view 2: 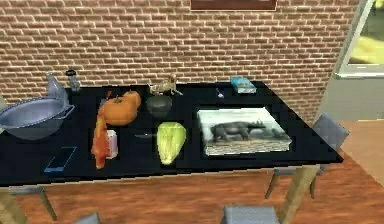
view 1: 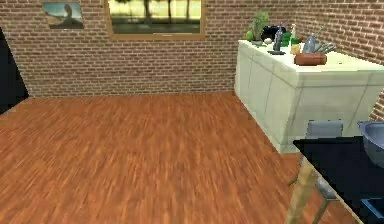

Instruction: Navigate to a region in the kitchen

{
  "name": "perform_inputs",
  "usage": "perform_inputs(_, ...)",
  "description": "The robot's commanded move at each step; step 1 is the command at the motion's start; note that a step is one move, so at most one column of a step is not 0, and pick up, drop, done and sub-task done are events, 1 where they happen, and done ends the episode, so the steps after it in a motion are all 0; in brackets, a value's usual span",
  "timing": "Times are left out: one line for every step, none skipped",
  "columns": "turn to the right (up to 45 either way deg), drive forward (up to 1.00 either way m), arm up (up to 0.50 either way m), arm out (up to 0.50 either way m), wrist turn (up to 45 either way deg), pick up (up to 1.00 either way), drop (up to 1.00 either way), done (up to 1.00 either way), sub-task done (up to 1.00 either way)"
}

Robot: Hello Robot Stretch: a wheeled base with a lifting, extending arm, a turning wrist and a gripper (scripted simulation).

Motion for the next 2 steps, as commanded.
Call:
perform_inputs(45.0,0.0,0.0,0.0,0.0,0.0,0.0,0.0,0.0)
perform_inputs(15.0,0.0,0.0,0.0,0.0,0.0,0.0,0.0,0.0)
